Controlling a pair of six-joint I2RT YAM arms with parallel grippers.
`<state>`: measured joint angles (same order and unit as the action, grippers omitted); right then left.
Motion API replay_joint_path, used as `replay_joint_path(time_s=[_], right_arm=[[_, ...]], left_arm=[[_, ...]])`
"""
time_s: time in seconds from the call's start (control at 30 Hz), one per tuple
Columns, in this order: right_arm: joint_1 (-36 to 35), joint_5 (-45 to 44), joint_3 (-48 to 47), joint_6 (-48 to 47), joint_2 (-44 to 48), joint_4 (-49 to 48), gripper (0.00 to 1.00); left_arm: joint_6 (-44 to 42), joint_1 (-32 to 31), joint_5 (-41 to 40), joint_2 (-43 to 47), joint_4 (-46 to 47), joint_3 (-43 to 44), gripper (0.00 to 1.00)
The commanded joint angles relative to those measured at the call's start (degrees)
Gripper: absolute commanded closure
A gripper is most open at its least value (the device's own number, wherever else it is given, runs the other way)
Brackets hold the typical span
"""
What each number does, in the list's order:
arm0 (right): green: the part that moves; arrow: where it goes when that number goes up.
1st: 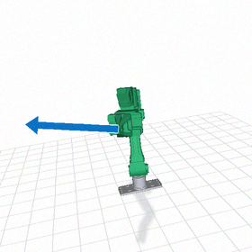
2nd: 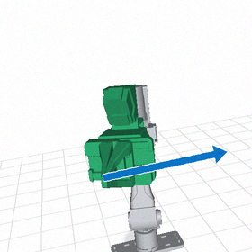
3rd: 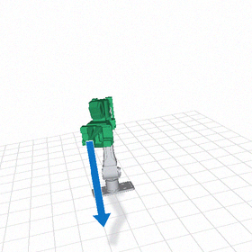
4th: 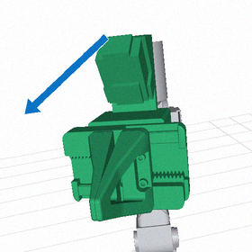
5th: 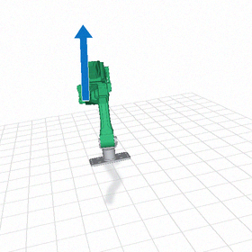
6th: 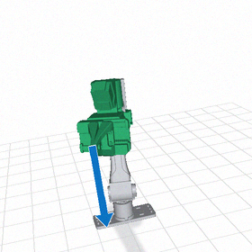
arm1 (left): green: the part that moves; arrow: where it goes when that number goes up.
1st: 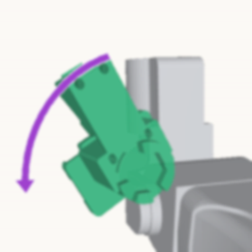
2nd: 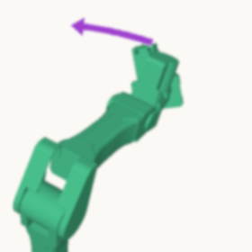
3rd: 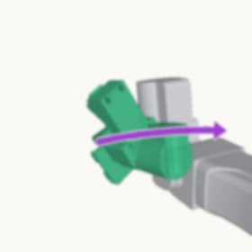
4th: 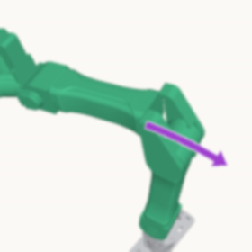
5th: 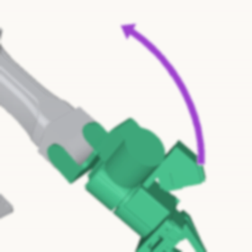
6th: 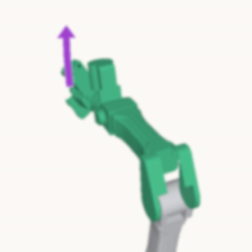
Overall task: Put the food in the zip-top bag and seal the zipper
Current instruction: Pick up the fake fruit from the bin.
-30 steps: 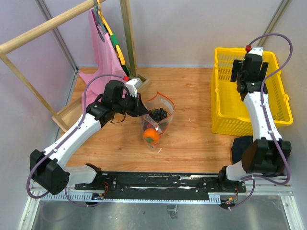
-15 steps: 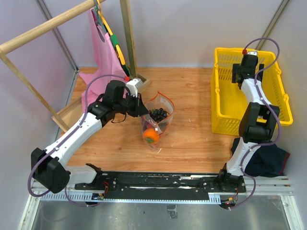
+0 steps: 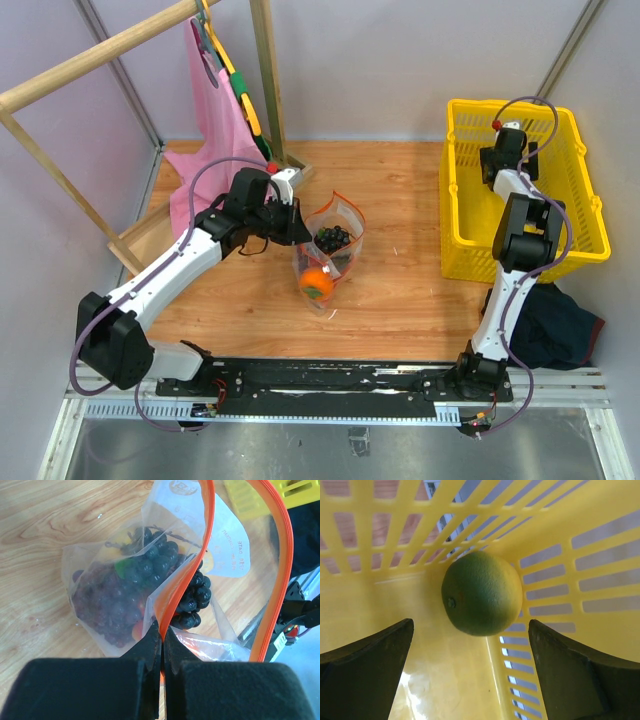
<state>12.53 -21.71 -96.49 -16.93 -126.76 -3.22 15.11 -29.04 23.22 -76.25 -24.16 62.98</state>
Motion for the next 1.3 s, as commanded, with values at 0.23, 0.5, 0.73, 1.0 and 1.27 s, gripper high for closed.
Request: replay_joint_path(time_s=[0.23,0.5,0.73,1.0,1.27], right_arm=[[3.1,4.0,-6.8,-0.2,-6.2,-0.4,0.01],[3.9,8.2,-9.2,1.5,-8.3,1.7,0.04],[4.2,10.9,-11.5,2.4,-9.6,3.0,0.12],[4.2,12.8,-12.3,3.3,-10.0,3.8,0.32],[3.8,14.3,-5.5,5.9,-3.6,1.1,0.58]], left_arm=[[-1.3,0.4,0.2,-1.0,-0.4,1.5,1.0],[-1.2,0.4,0.2,-1.1,-0.2,1.4,1.0],[-1.2,0.5,0.3,-1.1,-0.1,1.3,1.0],[-1.1,0.5,0.3,-1.0,-0.2,1.2,1.0],[-1.1,0.4,0.7,0.0,0.1,1.1,0.99]])
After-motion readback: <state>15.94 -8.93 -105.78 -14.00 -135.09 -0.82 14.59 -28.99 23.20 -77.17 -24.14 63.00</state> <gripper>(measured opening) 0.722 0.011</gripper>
